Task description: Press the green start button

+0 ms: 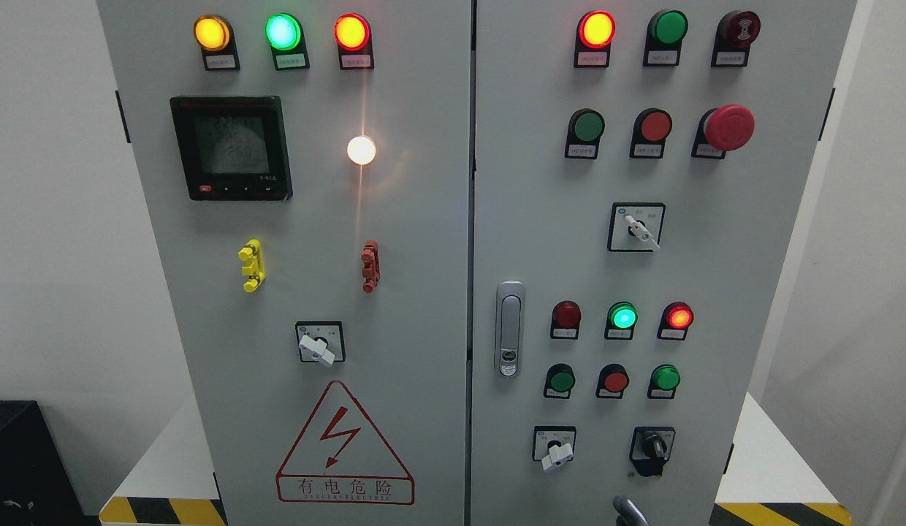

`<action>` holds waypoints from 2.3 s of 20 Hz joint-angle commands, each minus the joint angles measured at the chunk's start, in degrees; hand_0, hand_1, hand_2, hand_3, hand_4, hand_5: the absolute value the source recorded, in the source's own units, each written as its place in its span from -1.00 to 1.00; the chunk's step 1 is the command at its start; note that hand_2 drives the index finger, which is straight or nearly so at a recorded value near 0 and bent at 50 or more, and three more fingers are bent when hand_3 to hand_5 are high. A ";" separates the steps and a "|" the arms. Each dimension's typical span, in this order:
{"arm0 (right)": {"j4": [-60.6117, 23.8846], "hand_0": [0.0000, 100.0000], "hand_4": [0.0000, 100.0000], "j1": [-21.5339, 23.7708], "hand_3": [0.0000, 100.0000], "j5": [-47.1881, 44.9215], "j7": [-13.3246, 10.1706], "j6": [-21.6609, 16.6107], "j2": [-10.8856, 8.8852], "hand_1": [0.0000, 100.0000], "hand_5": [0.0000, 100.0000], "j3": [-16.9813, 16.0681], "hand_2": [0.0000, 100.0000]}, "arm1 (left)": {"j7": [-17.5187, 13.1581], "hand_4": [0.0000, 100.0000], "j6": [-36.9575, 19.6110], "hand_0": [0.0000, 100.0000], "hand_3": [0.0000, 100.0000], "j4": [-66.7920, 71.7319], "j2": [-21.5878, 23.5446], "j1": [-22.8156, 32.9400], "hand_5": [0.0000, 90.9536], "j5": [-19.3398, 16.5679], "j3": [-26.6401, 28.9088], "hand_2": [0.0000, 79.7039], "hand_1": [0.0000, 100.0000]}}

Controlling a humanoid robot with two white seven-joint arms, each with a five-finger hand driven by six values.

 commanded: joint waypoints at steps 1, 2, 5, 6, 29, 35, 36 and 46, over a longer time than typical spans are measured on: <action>0.00 -1.00 -1.00 -0.01 -0.96 0.00 0.01 0.03 -0.02 -0.77 -1.00 -0.05 -1.00 | -0.05 -1.00 0.03 -0.76 -1.00 -1.58 0.00 -1.32 -1.00 0.00 0.00 -1.00 0.11; 0.00 -1.00 -1.00 -0.01 -0.96 0.00 0.01 0.03 -0.02 -0.77 -1.00 -0.05 -1.00 | -0.05 -1.00 0.03 -0.76 -1.00 -1.58 0.00 -1.32 -1.00 0.00 0.00 -1.00 0.11; 0.00 -1.00 -1.00 -0.01 -0.96 0.00 0.01 0.03 -0.02 -0.77 -1.00 -0.05 -1.00 | -0.05 -1.00 0.03 -0.76 -1.00 -1.58 0.00 -1.32 -1.00 0.00 0.00 -1.00 0.11; 0.00 -1.00 -1.00 -0.01 -0.96 0.00 0.01 0.03 -0.02 -0.77 -1.00 -0.05 -1.00 | -0.05 -1.00 0.03 -0.76 -1.00 -1.58 0.00 -1.32 -1.00 0.00 0.00 -1.00 0.11; 3.25 -0.68 0.39 -6.60 0.37 36.27 -3.24 -4.35 0.16 -0.33 0.58 -2.50 -1.00 | -0.05 -1.00 0.03 -0.76 -1.00 -1.58 0.00 -1.32 -1.00 0.00 0.00 -1.00 0.11; 7.21 -0.66 0.61 -10.11 0.56 48.58 -5.87 -7.97 0.24 -0.31 0.96 -6.63 -1.00 | -0.05 -1.00 0.03 -0.76 -1.00 -1.58 0.08 -1.32 -1.00 0.00 0.00 -1.00 0.11; 7.64 -0.64 0.63 -10.90 0.60 50.08 -5.96 -7.97 0.24 -0.30 0.99 -6.99 -1.00 | -0.05 -1.00 0.03 -0.76 -1.00 -1.58 0.00 -1.32 -1.00 0.00 0.00 -1.00 0.11; 11.95 -0.38 0.71 -16.44 0.75 61.69 -9.74 -7.79 0.33 -0.32 1.00 -7.96 -1.00 | -0.05 -1.00 0.03 -0.76 -1.00 -1.58 0.00 -1.32 -1.00 0.00 0.00 -1.00 0.11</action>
